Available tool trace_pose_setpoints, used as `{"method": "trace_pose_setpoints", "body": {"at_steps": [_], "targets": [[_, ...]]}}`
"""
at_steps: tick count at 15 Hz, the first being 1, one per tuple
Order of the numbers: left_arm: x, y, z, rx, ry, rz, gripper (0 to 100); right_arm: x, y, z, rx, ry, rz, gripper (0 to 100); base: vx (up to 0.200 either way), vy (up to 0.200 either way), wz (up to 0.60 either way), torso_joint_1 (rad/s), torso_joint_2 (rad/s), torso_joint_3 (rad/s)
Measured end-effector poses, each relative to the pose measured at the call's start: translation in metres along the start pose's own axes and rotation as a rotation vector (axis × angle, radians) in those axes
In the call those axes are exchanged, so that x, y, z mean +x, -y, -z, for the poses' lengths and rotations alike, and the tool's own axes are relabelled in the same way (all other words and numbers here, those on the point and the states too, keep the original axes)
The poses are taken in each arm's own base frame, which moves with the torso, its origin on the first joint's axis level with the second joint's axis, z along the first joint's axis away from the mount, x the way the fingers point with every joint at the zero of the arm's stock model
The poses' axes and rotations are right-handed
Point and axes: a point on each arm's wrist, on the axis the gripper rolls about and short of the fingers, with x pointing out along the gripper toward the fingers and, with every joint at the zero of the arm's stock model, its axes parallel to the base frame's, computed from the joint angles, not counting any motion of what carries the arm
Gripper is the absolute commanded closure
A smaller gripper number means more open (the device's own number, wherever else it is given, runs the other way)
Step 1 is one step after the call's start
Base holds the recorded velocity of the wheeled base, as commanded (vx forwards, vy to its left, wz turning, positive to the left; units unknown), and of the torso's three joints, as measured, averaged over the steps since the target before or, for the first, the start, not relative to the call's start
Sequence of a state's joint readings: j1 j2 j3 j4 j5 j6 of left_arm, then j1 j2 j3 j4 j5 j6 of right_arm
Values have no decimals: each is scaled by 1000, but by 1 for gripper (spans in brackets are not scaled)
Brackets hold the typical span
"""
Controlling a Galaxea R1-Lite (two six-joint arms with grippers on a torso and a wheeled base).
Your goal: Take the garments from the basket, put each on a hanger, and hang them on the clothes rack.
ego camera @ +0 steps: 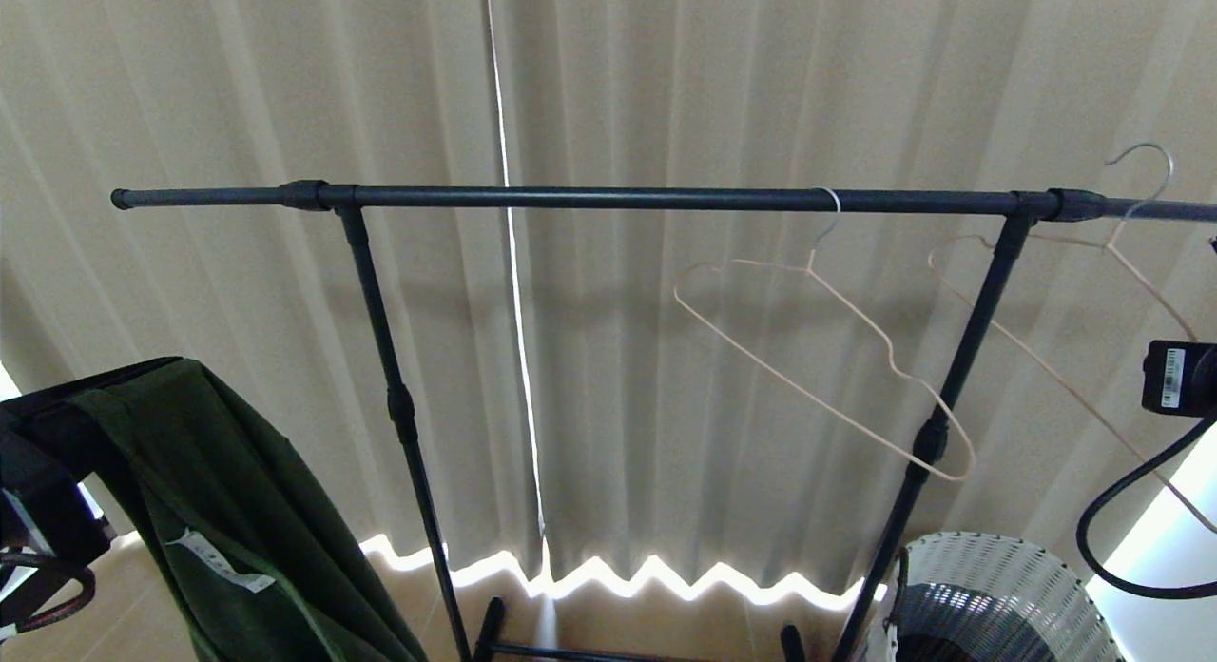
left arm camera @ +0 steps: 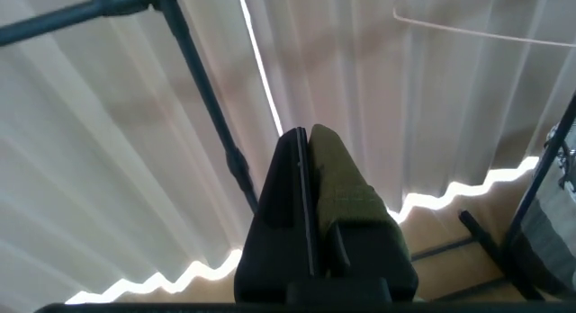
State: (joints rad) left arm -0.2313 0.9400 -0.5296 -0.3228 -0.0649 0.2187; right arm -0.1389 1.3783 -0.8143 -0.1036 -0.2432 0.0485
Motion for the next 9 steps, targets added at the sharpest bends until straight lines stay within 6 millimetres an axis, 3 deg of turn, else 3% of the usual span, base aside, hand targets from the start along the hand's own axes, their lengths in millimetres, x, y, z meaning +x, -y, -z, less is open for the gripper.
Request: {"method": "trace_pose_setpoints", "body": {"at_steps": [4, 9], "targets": [[0, -1, 4, -3, -15, -14, 100, -20, 5, 3, -46, 42, -2, 100, 0, 0, 0, 0, 0, 0], [0, -3, 6, -4, -23, -34, 100, -29, 7, 4, -41, 62, -2, 100, -200, 0, 0, 4, 2, 1]]}}
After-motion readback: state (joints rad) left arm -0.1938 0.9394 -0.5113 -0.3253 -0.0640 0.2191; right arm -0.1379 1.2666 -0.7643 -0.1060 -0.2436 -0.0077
